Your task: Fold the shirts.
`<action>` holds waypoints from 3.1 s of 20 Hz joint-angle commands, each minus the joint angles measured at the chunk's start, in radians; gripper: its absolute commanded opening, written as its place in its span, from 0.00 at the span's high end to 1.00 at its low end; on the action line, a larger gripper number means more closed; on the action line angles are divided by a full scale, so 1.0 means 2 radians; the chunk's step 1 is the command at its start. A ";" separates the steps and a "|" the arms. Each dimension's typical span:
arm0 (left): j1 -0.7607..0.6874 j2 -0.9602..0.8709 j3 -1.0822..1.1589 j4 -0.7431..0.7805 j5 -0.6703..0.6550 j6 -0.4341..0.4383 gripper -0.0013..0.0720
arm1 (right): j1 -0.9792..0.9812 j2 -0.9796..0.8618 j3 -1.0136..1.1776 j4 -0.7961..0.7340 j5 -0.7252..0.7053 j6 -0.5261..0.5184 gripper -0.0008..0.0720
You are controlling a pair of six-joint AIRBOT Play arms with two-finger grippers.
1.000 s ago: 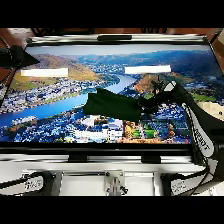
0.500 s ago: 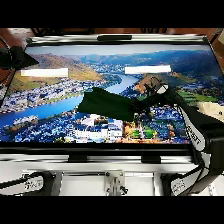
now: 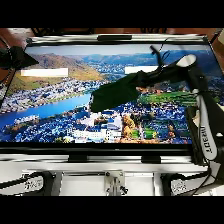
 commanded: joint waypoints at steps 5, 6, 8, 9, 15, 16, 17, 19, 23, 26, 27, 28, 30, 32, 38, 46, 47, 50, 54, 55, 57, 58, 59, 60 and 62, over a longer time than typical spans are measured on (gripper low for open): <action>0.000 0.000 0.000 0.000 0.000 0.007 0.94 | -0.179 0.085 0.142 -0.077 0.072 0.075 0.91; 0.000 0.000 0.000 0.000 0.000 0.007 0.94 | -0.203 0.087 0.155 -0.088 0.071 0.074 0.91; 0.000 0.000 0.000 -0.001 0.000 0.007 0.94 | -0.244 0.087 0.171 -0.116 0.061 0.074 0.91; 0.000 0.000 0.000 -0.001 0.000 0.007 0.94 | -0.262 0.086 0.171 -0.131 0.055 0.074 0.91; 0.000 0.000 0.000 -0.002 0.000 0.006 0.94 | -0.301 0.079 0.171 -0.211 -0.019 0.070 0.91; 0.000 0.000 0.000 -0.002 0.000 0.006 0.94 | -0.301 0.079 0.171 -0.230 -0.019 0.070 0.91; 0.000 0.000 0.000 -0.003 0.000 0.006 0.94 | -0.301 0.079 0.171 -0.255 -0.011 0.071 0.91; 0.000 0.000 0.000 -0.004 0.000 0.006 0.94 | -0.301 0.079 0.171 -0.315 0.022 0.080 0.91; 0.000 0.001 0.000 -0.024 -0.004 0.007 0.94 | -0.301 0.079 0.171 -0.416 0.123 0.094 0.91; 0.000 0.000 0.000 -0.024 -0.008 0.008 0.94 | -0.301 0.080 0.171 -0.488 0.203 0.124 0.91; 0.000 0.000 0.000 -0.024 -0.008 0.016 0.94 | -0.301 0.084 0.171 -0.505 0.210 0.142 0.91; 0.000 0.000 0.000 -0.024 -0.008 0.019 0.94 | -0.301 0.089 0.171 -0.518 0.215 0.151 0.91; 0.000 0.000 0.000 -0.024 -0.008 0.021 0.94 | -0.301 0.098 0.171 -0.561 0.234 0.177 0.91; 0.000 0.000 0.000 -0.025 -0.008 0.026 0.94 | -0.301 0.104 0.171 -0.582 0.235 0.187 0.91; 0.000 0.000 0.000 -0.025 -0.012 0.026 0.94 | -0.325 0.148 0.086 -0.588 0.235 0.211 0.91; 0.000 0.000 0.000 -0.025 -0.013 0.025 0.94 | -0.393 0.248 -0.106 -0.614 0.235 0.171 0.91; 0.000 0.000 0.000 -0.025 -0.013 0.025 0.94 | -0.401 0.254 -0.123 -0.619 0.235 0.170 0.91; 0.000 0.000 0.000 -0.025 -0.013 0.025 0.94 | -0.418 0.259 -0.160 -0.620 0.233 0.165 0.91; 0.000 0.000 0.000 -0.025 -0.013 0.025 0.94 | -0.418 0.259 -0.196 -0.629 0.205 0.164 0.91; 0.000 0.000 0.000 -0.025 -0.013 0.025 0.94 | -0.418 0.259 -0.203 -0.631 0.203 0.164 0.91; 0.000 0.000 0.000 -0.025 -0.013 0.025 0.94 | -0.418 0.259 -0.212 -0.631 0.198 0.165 0.91; 0.000 0.000 0.000 -0.025 -0.013 0.025 0.94 | -0.418 0.259 -0.212 -0.634 0.194 0.168 0.91; 0.000 0.000 0.000 -0.025 -0.013 0.025 0.94 | -0.418 0.259 -0.212 -0.638 0.190 0.173 0.91; 0.000 0.000 0.000 -0.025 -0.013 0.025 0.94 | -0.418 0.259 -0.212 -0.637 0.188 0.173 0.86; 0.000 0.000 0.000 -0.025 -0.013 0.025 0.94 | -0.418 0.259 -0.212 -0.637 0.189 0.162 0.09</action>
